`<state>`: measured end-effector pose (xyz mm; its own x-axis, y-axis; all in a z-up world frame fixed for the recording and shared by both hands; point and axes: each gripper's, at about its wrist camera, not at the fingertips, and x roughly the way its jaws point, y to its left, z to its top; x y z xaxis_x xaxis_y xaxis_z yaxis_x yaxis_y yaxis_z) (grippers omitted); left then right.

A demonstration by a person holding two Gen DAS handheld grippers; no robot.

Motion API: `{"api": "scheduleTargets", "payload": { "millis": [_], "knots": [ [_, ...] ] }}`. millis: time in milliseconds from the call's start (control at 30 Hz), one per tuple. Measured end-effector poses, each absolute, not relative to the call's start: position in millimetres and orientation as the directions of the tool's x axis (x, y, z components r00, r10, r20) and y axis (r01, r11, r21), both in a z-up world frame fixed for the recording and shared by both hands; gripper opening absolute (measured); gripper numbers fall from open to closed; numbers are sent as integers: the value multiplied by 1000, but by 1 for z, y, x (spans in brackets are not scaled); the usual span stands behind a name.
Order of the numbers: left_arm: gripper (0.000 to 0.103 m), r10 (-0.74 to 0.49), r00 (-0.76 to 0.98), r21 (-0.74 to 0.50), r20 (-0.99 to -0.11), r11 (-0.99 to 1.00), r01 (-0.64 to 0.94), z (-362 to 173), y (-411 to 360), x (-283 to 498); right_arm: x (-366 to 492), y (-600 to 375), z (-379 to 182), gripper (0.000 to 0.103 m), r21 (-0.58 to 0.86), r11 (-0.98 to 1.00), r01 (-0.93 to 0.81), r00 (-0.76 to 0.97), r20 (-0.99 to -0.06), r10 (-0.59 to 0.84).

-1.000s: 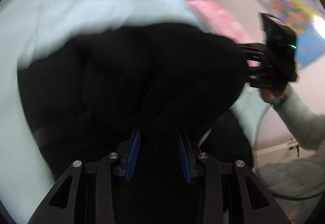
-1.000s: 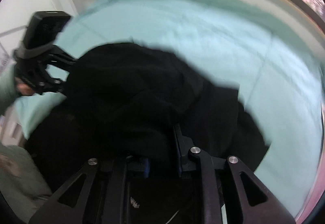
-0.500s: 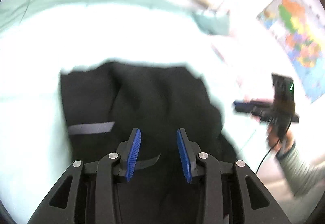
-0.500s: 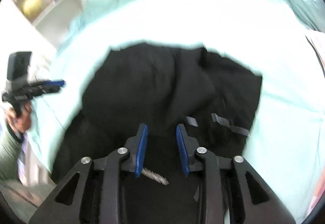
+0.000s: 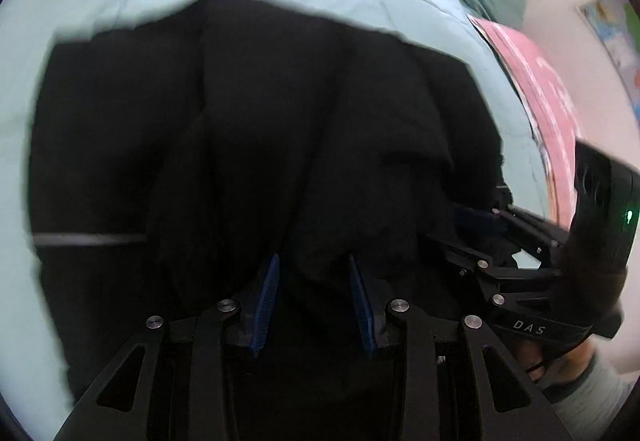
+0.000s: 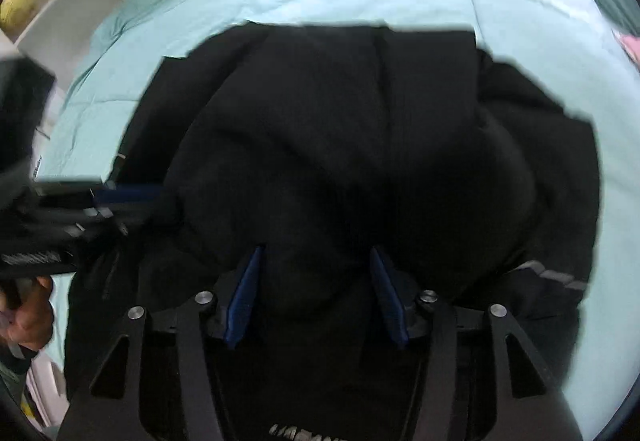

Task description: Fold large clothes

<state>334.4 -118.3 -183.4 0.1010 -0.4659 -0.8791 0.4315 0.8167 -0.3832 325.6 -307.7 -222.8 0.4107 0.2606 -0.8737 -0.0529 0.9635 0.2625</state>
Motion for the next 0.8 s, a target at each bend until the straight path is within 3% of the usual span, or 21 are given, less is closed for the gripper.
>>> {"api": "scheduleTargets", "payload": {
  "millis": [200, 467, 633, 800],
  "knots": [
    [37, -508, 112, -424, -854, 805, 415, -186, -109, 335, 316, -310, -233, 58, 298, 955, 9, 442, -858, 263],
    [37, -607, 125, -475, -785, 718, 508, -131, -97, 293, 331, -332, -134, 60, 368, 927, -74, 569, -748, 342],
    [38, -542, 73, -452, -837, 760, 467, -172, -99, 297, 371, -348, -183, 56, 304, 953, 2, 479, -837, 266],
    [37, -571, 29, -509, -821, 753, 417, -201, -92, 312, 365, -379, -243, 50, 428, 900, 80, 453, -820, 350]
  ]
}}
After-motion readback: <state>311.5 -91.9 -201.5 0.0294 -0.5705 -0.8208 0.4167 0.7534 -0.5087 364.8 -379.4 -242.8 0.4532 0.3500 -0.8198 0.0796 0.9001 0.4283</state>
